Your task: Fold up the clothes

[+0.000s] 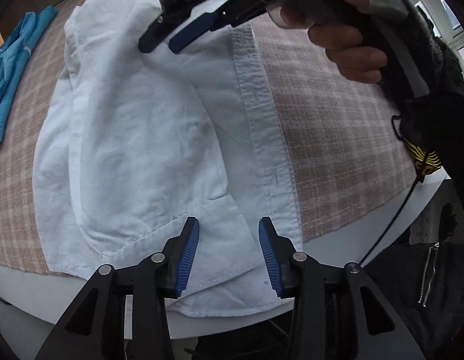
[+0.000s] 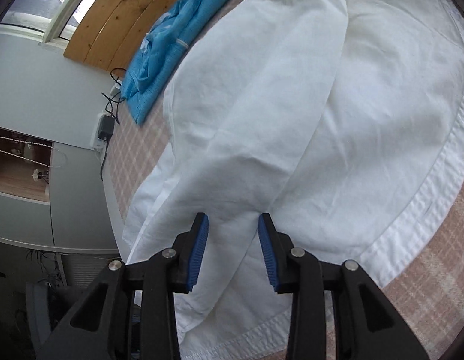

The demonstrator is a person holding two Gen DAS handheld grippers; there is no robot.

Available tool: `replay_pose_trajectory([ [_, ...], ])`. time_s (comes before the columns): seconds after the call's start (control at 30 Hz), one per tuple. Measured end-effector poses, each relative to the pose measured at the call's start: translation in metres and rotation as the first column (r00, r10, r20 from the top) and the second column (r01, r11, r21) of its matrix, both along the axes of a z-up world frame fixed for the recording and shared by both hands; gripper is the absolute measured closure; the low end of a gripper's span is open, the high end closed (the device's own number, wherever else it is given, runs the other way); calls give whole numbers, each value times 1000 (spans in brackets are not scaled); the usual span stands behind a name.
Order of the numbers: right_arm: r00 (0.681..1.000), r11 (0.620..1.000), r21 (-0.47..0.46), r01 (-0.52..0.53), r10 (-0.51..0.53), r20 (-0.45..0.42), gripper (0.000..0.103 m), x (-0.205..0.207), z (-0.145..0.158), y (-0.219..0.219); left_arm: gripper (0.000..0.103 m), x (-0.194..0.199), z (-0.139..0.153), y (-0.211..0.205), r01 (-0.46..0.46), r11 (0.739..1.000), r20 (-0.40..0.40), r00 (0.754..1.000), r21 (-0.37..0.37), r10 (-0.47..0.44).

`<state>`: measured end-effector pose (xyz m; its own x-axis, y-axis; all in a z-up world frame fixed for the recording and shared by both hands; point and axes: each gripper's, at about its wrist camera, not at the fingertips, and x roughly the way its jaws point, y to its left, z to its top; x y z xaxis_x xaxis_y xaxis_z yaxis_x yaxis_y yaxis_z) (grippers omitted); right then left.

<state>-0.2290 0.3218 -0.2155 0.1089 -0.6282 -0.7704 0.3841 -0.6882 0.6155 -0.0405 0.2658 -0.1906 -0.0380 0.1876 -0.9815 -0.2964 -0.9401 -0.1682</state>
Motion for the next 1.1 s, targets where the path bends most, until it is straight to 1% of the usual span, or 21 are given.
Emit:
replay_pose_trajectory([
  [0.1, 1000, 1000, -17, 16, -16, 8, 69, 2, 1, 5, 60, 0, -4, 4, 3, 999, -1, 1000, -40, -3],
  [0.17, 1000, 1000, -22, 16, -16, 13, 69, 4, 2, 8, 64, 2, -4, 6, 20, 997, -17, 1000, -77, -21],
  [0.23, 1000, 1000, -17, 13, -13, 10, 69, 8, 4, 11, 74, 4, -3, 5, 26, 995, -36, 999, -96, -29],
  [0.27, 1000, 1000, -19, 12, -12, 12, 69, 10, 5, 13, 77, 4, -2, 0, 7, 997, -31, 999, -81, -10],
  [0.4, 1000, 999, -41, 9, -8, 30, 68, 19, 7, 18, 97, 1, 0, -25, -68, 997, -5, 998, -28, 68],
  [0.43, 999, 999, -42, 5, -3, 34, 68, 22, 7, 19, 98, 1, 1, -31, -86, 996, 2, 996, -17, 86],
  [0.47, 999, 999, -45, -1, 2, 37, 69, 27, 8, 20, 98, 1, 4, -39, -104, 995, 7, 995, 8, 104],
  [0.57, 999, 998, -60, -27, 29, 28, 69, 52, 16, 24, 96, 4, 21, -60, -150, 988, -31, 988, 44, 152],
  [0.6, 999, 998, -56, -38, 39, 19, 69, 63, 19, 24, 95, 6, 25, -67, -154, 987, -48, 987, 37, 155],
  [0.63, 999, 998, -46, -48, 49, 5, 69, 74, 22, 25, 94, 7, 29, -73, -160, 987, -67, 985, 11, 160],
  [0.7, 998, 998, -20, -63, 62, -27, 70, 95, 27, 24, 94, 8, 32, -86, -171, 985, -82, 982, -25, 169],
  [0.77, 996, 997, -3, -81, 81, -45, 70, 115, 30, 19, 94, 7, 37, -100, -186, 982, -82, 979, -6, 185],
  [0.8, 995, 996, 7, -86, 87, -52, 70, 124, 29, 16, 92, 10, 40, -101, -194, 981, -82, 978, 4, 193],
  [0.83, 995, 996, 20, -87, 88, -56, 70, 132, 27, 15, 87, 10, 41, -102, -193, 981, -85, 978, 9, 193],
  [0.87, 994, 996, 39, -86, 88, -62, 70, 139, 25, 13, 85, 7, 39, -103, -180, 984, -83, 980, -2, 179],
  [0.93, 994, 993, 82, -82, 88, -70, 70, 147, 18, 9, 84, 4, 32, -104, -156, 988, -70, 985, -9, 155],
  [0.97, 994, 993, 91, -76, 82, -66, 70, 150, 15, 8, 84, 3, 27, -102, -146, 989, -54, 988, 4, 146],
  [1.0, 996, 994, 86, -61, 66, -61, 69, 151, 12, 8, 85, 1, 22, -99, -126, 992, -49, 991, -8, 125],
  [1.03, 997, 996, 82, -47, 52, -62, 69, 152, 12, 7, 88, 1, 17, -96, -105, 994, -45, 994, -23, 104],
  [1.07, 997, 996, 83, -37, 42, -64, 69, 153, 12, 5, 88, 2, 11, -95, -83, 994, -49, 996, -75, 80],
  [1.1, 998, 996, 81, -26, 31, -63, 69, 154, 12, 4, 88, 2, 4, -97, -74, 991, -37, 997, -110, 71],
])
